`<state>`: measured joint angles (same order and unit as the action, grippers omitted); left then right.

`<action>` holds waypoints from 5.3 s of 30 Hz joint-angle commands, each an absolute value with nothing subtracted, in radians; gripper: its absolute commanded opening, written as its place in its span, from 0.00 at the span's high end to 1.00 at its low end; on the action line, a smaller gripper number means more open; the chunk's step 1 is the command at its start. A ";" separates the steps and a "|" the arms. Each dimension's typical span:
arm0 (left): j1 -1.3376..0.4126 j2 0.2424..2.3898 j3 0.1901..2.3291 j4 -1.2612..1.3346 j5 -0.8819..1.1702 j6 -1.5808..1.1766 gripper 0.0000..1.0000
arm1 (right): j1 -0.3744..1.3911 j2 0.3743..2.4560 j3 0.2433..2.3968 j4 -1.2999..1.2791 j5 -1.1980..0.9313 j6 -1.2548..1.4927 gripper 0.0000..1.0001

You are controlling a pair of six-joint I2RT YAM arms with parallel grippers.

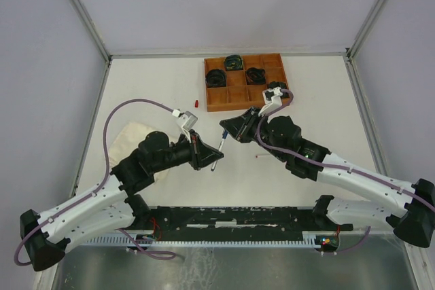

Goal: Insert the pens into the pen caps
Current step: Press the pen cap onto the pen, then place the pen at the center of the board.

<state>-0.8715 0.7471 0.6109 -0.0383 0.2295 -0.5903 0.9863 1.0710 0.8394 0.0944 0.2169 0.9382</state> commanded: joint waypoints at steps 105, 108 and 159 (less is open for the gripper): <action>-0.865 0.742 0.810 -0.109 0.113 -0.428 0.97 | 1.432 0.971 1.049 -0.198 0.661 0.689 0.55; -0.864 0.732 0.800 -0.127 0.100 -0.427 0.97 | 1.432 0.943 1.019 -0.204 0.672 0.691 0.53; -0.703 1.621 0.966 -0.394 -0.196 -0.647 0.97 | 1.431 0.943 0.938 -0.836 0.741 1.040 0.34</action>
